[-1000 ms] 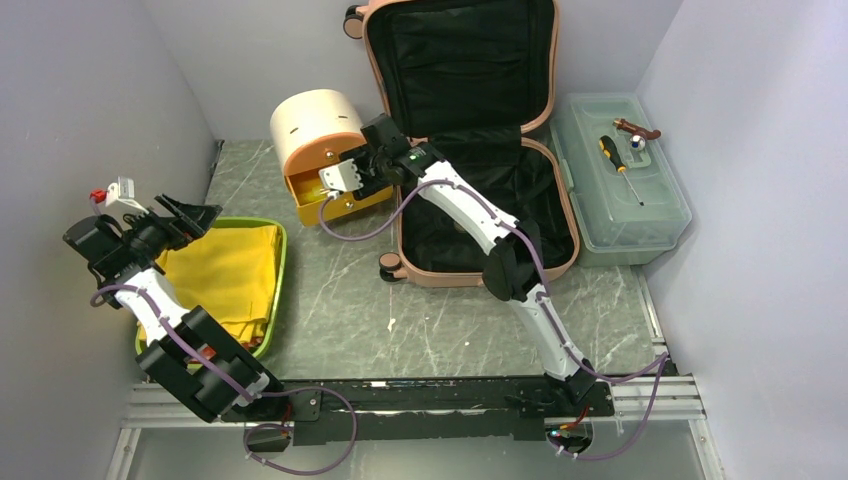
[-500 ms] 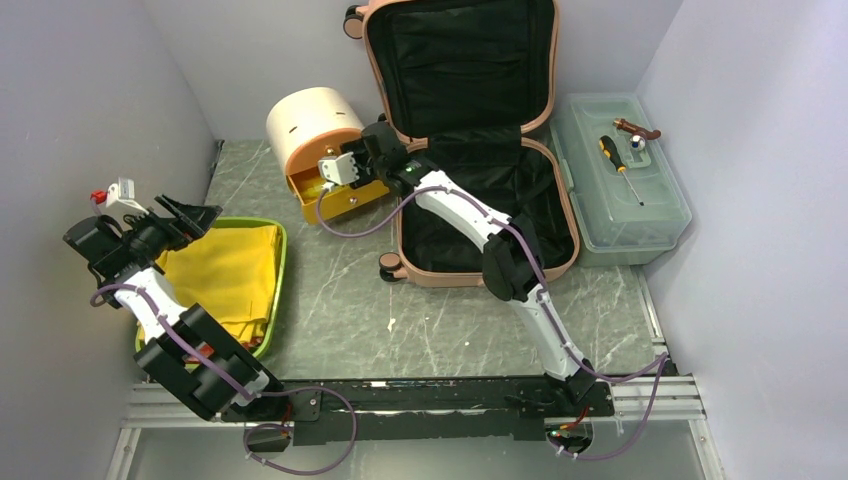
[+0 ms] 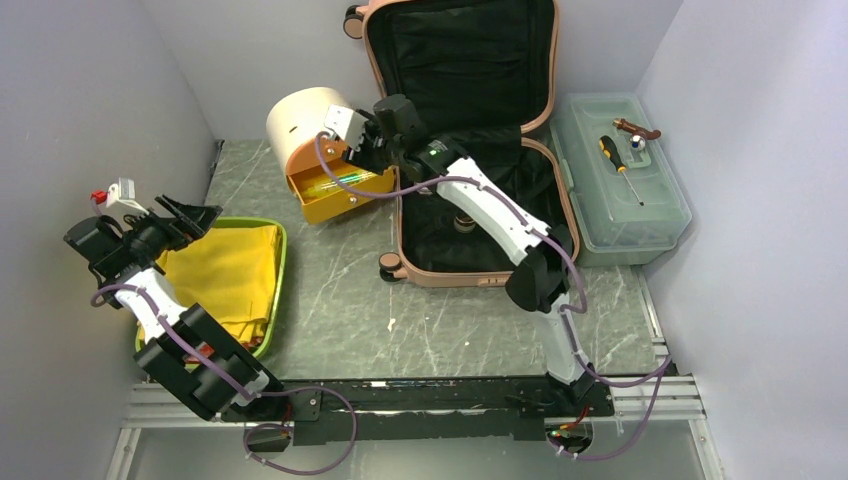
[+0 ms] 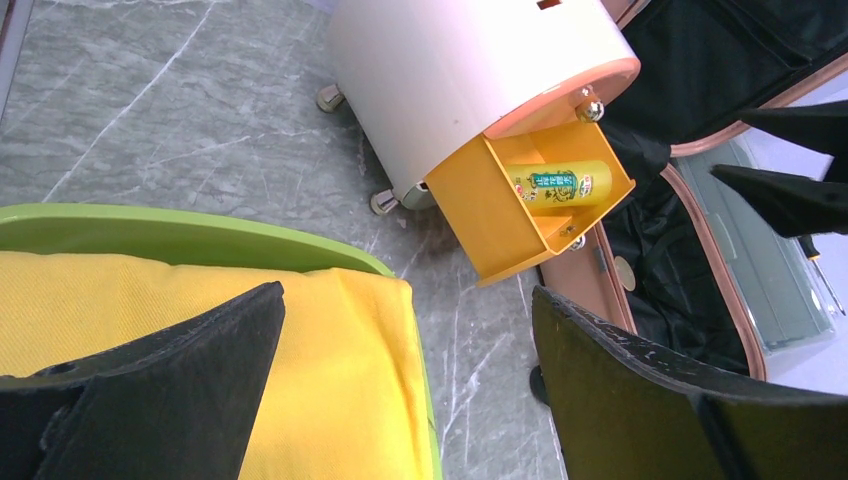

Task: Open, take out, and arrange the luggage
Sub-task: Close the drawer in the storage box.

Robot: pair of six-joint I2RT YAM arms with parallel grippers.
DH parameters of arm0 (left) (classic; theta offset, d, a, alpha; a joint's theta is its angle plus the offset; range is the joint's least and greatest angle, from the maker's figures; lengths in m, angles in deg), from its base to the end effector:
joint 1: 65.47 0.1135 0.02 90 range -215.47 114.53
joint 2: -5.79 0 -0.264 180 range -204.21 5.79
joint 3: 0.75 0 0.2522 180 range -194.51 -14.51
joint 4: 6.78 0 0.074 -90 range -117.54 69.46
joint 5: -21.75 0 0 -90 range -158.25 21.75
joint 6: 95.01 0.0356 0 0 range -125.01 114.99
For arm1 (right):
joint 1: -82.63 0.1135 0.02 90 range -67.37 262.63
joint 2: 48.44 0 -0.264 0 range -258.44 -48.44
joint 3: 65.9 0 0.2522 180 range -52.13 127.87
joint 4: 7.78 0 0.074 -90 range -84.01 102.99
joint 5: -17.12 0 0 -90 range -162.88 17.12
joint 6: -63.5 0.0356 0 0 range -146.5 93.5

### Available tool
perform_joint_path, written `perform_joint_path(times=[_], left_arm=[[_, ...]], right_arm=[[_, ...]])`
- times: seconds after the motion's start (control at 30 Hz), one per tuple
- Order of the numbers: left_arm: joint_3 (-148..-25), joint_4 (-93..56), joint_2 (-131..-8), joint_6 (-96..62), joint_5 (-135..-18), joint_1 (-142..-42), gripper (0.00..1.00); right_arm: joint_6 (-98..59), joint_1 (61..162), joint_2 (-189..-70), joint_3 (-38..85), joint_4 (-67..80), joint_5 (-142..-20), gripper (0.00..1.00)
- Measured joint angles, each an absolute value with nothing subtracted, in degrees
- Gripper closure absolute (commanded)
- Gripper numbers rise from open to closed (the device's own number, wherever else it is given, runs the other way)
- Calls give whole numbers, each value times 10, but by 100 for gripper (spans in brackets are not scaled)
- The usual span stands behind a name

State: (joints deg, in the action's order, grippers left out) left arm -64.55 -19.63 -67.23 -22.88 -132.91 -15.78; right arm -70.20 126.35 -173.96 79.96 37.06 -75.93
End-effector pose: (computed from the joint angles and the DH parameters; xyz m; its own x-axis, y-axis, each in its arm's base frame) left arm 0.2021 0.1885 0.2921 -0.2975 -0.5536 -0.7778 0.1305 0.7835 -0.6076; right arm 0.3669 0.3535 0.3706 0.2843 -0.6827 -0.6731 -0.7313 0.2996 -0.6127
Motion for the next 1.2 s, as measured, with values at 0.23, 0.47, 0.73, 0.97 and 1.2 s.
perform_joint_path(times=[0.23, 0.47, 0.73, 0.97, 1.2], left_arm=[[-644, -194, -672, -230, -1329, -158, 1], [-644, -194, -672, -229, -1329, -158, 1], [-644, -194, -672, -229, -1329, -158, 1], [-644, -195, -672, -228, -1329, -158, 1], [-644, -195, -672, -227, -1329, -158, 1]], right_arm=[[-497, 1266, -1702, 793, 429, -856, 45], [-388, 1267, -1722, 716, 432, -880, 45], [-350, 1267, -1788, 722, 389, -838, 56], [-327, 1269, -1837, 769, 354, -835, 67], [-323, 1269, -1869, 802, 307, -828, 75]])
